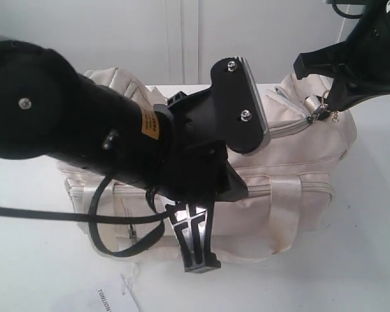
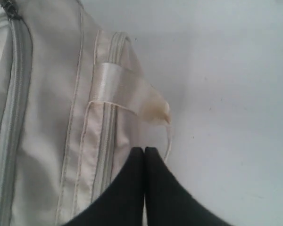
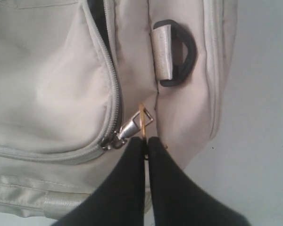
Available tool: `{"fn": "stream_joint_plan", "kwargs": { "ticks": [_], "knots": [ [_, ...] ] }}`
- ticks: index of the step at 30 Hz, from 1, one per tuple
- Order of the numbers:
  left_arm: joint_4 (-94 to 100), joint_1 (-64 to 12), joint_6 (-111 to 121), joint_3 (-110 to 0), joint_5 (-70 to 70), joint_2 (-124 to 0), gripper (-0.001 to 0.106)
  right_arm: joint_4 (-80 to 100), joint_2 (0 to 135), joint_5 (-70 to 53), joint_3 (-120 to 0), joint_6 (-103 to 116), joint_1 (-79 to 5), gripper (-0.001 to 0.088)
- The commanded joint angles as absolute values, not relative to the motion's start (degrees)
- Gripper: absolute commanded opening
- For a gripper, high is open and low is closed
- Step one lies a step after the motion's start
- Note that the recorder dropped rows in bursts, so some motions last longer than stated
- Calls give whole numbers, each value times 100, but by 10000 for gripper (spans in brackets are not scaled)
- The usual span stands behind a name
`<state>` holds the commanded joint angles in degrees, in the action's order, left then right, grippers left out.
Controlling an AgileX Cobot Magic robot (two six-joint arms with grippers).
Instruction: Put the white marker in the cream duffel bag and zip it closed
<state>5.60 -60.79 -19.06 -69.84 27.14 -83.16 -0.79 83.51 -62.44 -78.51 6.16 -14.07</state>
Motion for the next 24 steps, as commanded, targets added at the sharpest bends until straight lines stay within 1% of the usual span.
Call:
{"fn": "stream_joint_plan", "kwargs": {
  "ticks": [4,8,15,16,17,19,20,21,24],
  "knots": [
    [2084,-6553,-579,-7245,2994,-8425,0,-79,8351,-6232,-7851,616,-1407,0],
    [2812,-6938,-379,-7271,2591,-8594,0,-89,8351,-6211,-7851,616,-1407,0],
    [3249,-6989,-379,-7271,1675,-9094,0,-89,8351,-6211,-7851,616,-1407,0],
    [3305,-6989,-379,-7271,1611,-9153,14,-100,8351,-6231,-7851,616,-1407,0],
    [3315,-6989,-379,-7271,1573,-9190,40,-111,8351,-6231,-7851,616,-1407,0],
    [3331,-6989,-379,-7271,1549,-9280,148,-135,8351,-6239,-7851,616,-1407,0],
    [3331,-6989,-379,-7271,1539,-9316,218,-147,8351,-6243,-7851,616,-1407,0],
    [3347,-6989,-379,-7271,1493,-9340,313,-147,8351,-6243,-7851,616,-1407,0],
    [3347,-6976,-379,-7271,1324,-9407,504,-292,8351,-6253,-7851,574,-1407,0]
  ]
}}
